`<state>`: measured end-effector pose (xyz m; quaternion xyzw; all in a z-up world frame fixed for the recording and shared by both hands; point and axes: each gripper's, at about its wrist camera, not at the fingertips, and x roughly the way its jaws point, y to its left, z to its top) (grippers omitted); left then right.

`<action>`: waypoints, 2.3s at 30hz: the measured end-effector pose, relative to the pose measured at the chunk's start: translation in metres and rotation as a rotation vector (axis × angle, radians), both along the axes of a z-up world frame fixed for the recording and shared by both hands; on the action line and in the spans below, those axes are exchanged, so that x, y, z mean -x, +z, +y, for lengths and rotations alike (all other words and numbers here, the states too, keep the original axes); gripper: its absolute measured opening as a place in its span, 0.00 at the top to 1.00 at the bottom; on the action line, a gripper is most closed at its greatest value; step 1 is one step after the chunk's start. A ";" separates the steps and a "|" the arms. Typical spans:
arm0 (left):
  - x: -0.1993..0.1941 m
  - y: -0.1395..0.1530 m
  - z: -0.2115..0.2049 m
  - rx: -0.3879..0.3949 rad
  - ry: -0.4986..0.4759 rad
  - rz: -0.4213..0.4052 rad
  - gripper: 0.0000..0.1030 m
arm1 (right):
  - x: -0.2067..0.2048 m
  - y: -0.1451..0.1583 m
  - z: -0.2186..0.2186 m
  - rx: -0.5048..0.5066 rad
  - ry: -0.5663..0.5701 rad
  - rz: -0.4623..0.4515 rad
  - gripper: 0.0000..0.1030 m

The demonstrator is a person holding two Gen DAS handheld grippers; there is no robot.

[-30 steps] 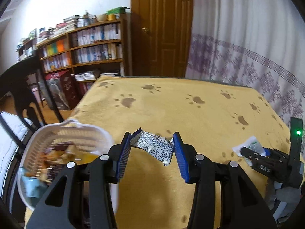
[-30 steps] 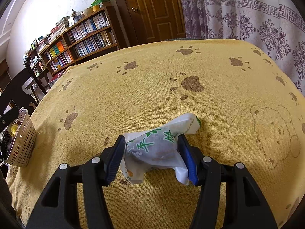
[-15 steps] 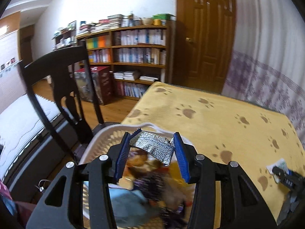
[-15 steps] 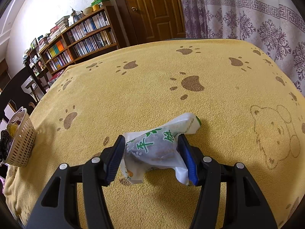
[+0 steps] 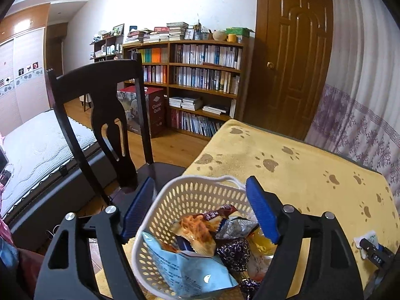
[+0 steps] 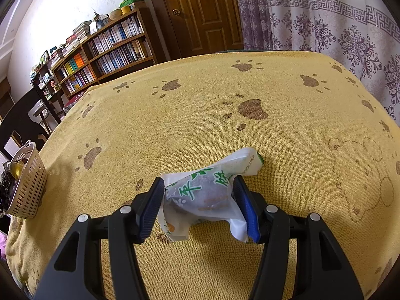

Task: Organize snacks
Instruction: 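Carry the silver foil candy into the white basket and open the left gripper, then carry the white snack bag into the white basket and open the right gripper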

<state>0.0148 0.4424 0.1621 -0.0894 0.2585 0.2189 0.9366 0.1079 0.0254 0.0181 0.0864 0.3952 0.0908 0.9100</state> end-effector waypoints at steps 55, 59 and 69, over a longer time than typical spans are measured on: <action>0.034 0.028 0.024 0.104 -0.009 -0.145 0.18 | -0.009 0.027 0.091 0.099 0.103 -0.018 0.63; 0.034 0.028 0.026 0.105 -0.011 -0.148 0.18 | 0.009 0.055 0.117 0.030 0.210 -0.064 0.63; 0.047 0.033 0.048 0.132 0.033 -0.191 0.18 | 0.054 0.104 0.209 -0.109 0.525 -0.096 0.63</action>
